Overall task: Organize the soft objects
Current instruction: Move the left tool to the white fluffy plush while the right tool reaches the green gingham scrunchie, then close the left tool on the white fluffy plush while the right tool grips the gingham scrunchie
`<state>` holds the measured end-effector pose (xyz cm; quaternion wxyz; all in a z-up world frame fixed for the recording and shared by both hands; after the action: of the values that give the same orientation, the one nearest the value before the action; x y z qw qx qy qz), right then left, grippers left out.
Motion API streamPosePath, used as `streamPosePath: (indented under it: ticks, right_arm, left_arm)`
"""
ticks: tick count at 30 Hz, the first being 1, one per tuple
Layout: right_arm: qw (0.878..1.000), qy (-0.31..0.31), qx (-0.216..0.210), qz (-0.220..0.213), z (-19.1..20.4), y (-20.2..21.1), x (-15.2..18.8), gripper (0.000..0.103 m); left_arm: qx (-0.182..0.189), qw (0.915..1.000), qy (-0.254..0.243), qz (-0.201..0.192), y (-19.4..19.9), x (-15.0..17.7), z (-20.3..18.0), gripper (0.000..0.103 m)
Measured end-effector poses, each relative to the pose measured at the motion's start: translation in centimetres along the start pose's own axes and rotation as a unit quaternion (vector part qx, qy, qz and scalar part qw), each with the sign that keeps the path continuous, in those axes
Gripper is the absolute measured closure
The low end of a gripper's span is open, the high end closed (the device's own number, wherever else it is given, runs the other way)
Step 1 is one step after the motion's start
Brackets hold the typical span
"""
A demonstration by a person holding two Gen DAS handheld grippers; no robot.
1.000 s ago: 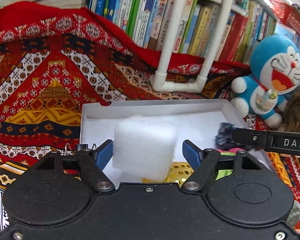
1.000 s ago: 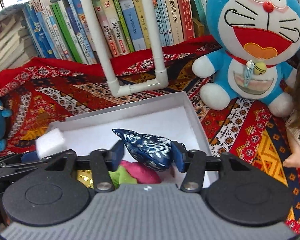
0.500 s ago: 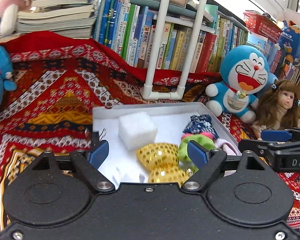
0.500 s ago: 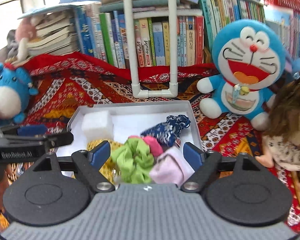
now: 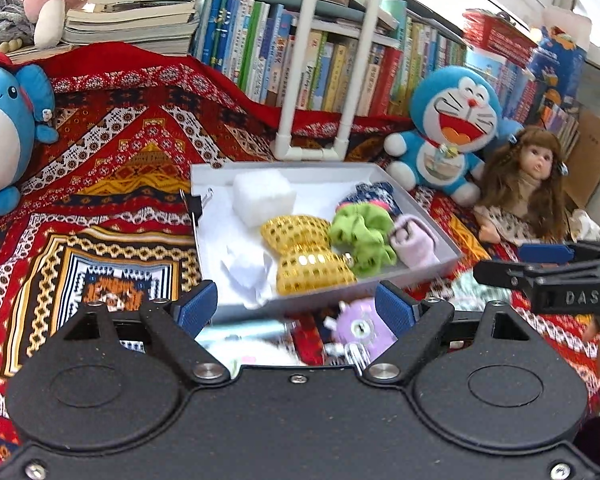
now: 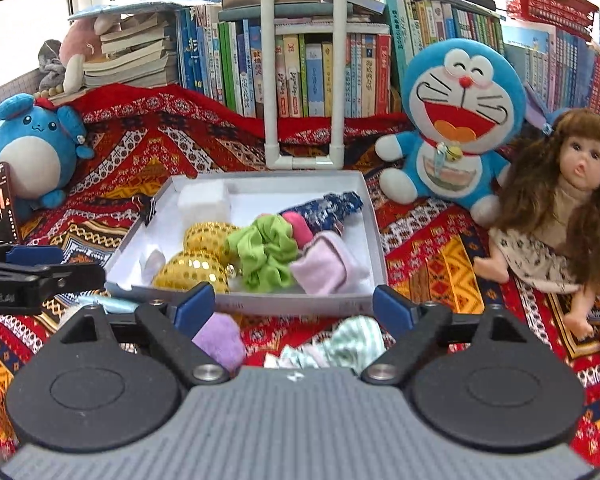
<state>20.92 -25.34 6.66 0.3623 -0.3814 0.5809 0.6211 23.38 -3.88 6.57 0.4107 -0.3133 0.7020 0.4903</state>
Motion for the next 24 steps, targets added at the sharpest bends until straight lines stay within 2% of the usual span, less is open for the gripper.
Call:
streamPosePath:
  ticks: [14, 24]
  right_arm:
    - [0.999, 0.001, 0.012, 0.031, -1.2, 1.1, 2.3, 0.008]
    - [0.998, -0.026, 0.005, 0.064, -2.0, 0.7, 2.8, 0.006]
  left_arm:
    - [-0.001, 0.9999, -0.004, 0.016, 3.1, 2.1, 0.4, 0.018]
    - [-0.002, 0.997, 0.048, 0.061, 2.8, 3.0, 2.3, 0.018]
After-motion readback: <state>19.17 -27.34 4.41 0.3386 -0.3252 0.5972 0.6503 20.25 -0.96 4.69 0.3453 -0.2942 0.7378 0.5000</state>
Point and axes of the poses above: each gripper's, at about its wrist camera, not at the fingertips, and y roughly against the way its jaws point, z to its left, x to its underside, the point moved 6 cm from there along -y, roughly the way its jaws point, and after that the axes turned 14 degrees about -z, right-handed, at the moved point
